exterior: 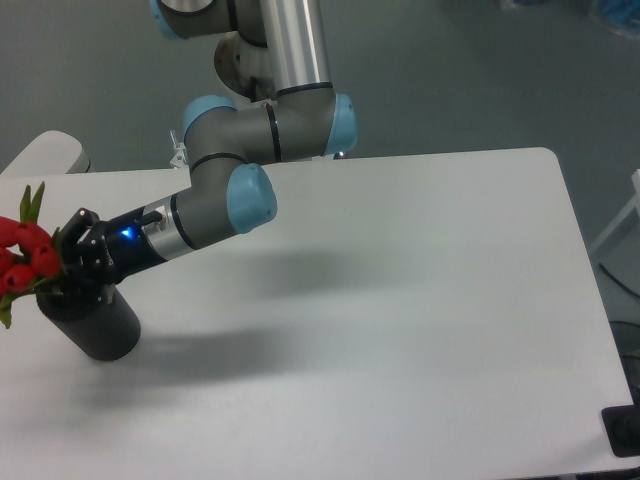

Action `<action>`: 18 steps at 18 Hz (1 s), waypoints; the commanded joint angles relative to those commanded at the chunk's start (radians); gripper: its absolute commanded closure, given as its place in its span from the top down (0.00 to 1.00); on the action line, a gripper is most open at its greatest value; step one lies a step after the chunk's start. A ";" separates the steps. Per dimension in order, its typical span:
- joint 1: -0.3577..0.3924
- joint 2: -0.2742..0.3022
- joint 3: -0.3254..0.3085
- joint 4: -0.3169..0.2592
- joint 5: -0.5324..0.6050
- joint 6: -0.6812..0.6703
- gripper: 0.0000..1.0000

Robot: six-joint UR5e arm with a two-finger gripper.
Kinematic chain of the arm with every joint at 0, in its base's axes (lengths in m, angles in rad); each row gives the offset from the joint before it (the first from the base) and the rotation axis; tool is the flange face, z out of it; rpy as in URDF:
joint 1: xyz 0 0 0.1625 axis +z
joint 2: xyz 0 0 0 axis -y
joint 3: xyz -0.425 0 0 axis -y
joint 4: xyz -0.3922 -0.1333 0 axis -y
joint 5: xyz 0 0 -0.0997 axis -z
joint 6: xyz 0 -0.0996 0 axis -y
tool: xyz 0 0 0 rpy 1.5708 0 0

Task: Pick up the flowers from the vase
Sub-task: 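Close the gripper around the red tulip stems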

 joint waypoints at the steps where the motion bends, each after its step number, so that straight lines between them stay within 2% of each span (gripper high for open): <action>1: 0.002 0.005 -0.002 -0.002 0.000 -0.006 0.20; 10: 0.026 0.064 -0.006 0.000 -0.012 -0.106 0.20; 18: 0.069 0.092 0.009 0.000 -0.129 -0.153 0.20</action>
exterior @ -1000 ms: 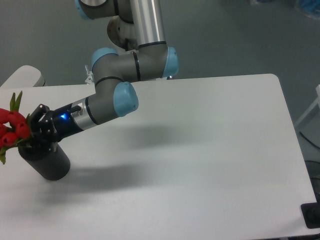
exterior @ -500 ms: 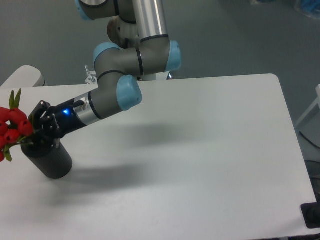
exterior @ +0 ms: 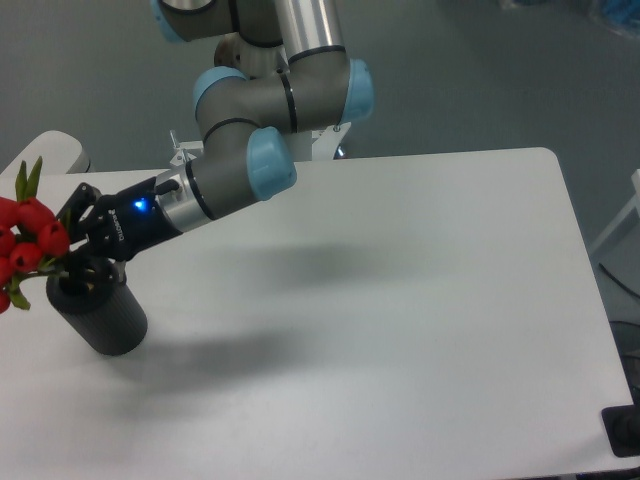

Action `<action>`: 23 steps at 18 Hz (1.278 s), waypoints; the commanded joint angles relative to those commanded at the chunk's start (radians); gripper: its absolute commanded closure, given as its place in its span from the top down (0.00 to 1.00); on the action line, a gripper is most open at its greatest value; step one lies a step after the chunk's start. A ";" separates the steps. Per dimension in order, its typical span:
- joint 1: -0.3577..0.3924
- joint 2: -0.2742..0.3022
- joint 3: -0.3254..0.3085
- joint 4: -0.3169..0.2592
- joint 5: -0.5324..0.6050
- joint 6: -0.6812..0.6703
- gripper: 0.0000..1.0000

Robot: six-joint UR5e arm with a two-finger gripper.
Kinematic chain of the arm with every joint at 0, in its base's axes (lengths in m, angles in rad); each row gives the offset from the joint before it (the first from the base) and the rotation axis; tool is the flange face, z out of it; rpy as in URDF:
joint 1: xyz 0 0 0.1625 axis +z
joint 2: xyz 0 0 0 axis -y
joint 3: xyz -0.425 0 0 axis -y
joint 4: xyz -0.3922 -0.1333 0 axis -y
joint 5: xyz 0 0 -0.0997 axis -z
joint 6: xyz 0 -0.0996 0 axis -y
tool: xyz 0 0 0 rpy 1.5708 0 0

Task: Pick up the flowers from the vase
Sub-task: 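Close the gripper around the red tulip stems, then lift the gripped tulips up out of the black vase, then carry the tulip bunch away from the vase over the table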

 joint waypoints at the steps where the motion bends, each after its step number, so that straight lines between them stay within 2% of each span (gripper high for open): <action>1: 0.006 0.006 0.000 0.000 -0.014 -0.006 0.20; 11: 0.087 0.040 0.005 -0.002 -0.176 -0.087 0.20; 14: 0.110 0.040 0.028 -0.003 -0.215 -0.130 0.20; 23: 0.149 0.032 0.120 -0.003 -0.223 -0.241 0.21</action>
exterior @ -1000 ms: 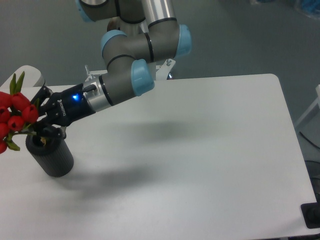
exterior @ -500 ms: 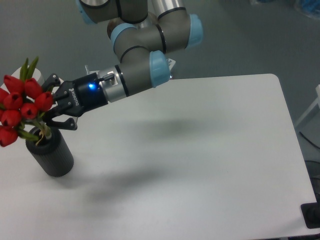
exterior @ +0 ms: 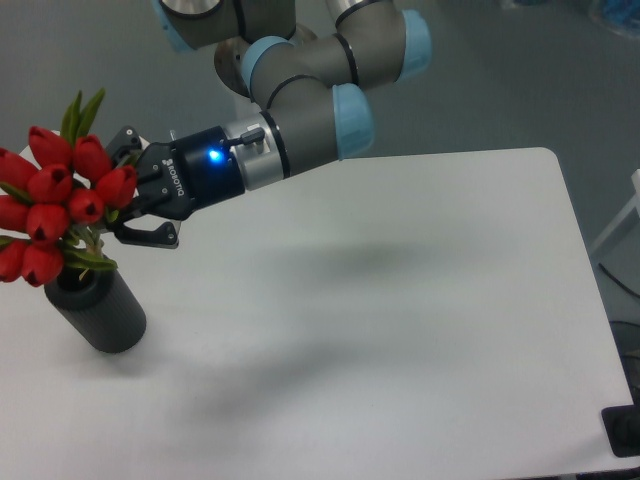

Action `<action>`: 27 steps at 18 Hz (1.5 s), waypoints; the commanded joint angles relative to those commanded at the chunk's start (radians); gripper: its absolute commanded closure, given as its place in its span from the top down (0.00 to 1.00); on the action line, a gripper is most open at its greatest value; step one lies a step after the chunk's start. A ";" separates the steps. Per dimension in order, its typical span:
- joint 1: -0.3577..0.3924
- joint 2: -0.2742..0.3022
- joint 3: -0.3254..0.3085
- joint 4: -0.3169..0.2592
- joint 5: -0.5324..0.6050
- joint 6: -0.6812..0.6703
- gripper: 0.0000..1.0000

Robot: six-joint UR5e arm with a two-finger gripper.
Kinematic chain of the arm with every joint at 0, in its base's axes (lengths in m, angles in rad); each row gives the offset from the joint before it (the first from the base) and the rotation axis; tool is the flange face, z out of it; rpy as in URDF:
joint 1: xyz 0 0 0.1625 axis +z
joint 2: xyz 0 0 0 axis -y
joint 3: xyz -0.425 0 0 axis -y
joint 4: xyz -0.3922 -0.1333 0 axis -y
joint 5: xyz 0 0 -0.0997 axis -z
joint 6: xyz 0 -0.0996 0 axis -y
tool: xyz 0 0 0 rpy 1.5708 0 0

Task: Pick up the flowers from the vase
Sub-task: 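Carry the tulip bunch away from the vase over the table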

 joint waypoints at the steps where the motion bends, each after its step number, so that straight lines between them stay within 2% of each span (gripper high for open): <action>1: 0.005 -0.002 0.009 0.000 0.000 -0.011 0.21; 6: 0.055 -0.032 0.028 0.002 0.020 -0.009 0.21; 9: 0.086 -0.071 0.075 0.011 0.081 -0.008 0.21; 13: 0.114 -0.100 0.158 0.008 0.259 -0.009 0.23; 17: 0.124 -0.129 0.202 0.008 0.480 0.001 0.23; 22: 0.121 -0.132 0.200 0.005 0.673 0.078 0.22; 25: 0.112 -0.126 0.190 -0.006 0.842 0.092 0.20; 27: 0.112 -0.124 0.190 -0.008 0.890 0.092 0.20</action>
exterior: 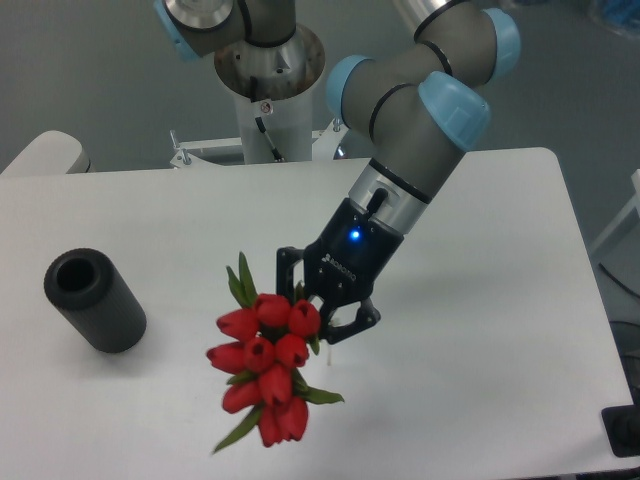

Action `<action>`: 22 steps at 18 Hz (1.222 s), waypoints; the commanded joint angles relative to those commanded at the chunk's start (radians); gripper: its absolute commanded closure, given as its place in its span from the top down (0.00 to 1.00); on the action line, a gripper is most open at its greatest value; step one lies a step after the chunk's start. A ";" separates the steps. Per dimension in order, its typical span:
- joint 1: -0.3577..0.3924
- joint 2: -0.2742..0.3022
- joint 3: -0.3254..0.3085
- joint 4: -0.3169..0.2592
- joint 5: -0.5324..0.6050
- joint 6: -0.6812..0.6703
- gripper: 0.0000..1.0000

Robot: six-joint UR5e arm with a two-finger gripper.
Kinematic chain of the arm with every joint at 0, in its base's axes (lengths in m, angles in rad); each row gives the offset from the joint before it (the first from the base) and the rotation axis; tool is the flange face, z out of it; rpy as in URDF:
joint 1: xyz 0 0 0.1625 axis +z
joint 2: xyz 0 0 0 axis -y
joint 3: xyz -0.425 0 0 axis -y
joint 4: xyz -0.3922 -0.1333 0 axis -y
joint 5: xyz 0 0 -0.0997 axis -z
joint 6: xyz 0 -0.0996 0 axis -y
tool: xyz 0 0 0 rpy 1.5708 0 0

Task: Pick up the flowers from the vase
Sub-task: 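Carry the tulip bunch away from the vase over the table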

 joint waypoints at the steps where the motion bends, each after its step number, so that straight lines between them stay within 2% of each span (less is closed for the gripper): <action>1: 0.000 0.000 -0.002 0.002 0.005 0.002 0.20; 9: -0.006 -0.015 0.005 -0.011 0.190 0.107 0.22; 14: -0.011 -0.020 0.018 -0.107 0.339 0.227 0.21; 18: -0.044 -0.061 0.058 -0.184 0.509 0.322 0.21; 22: -0.092 -0.087 0.069 -0.195 0.618 0.327 0.21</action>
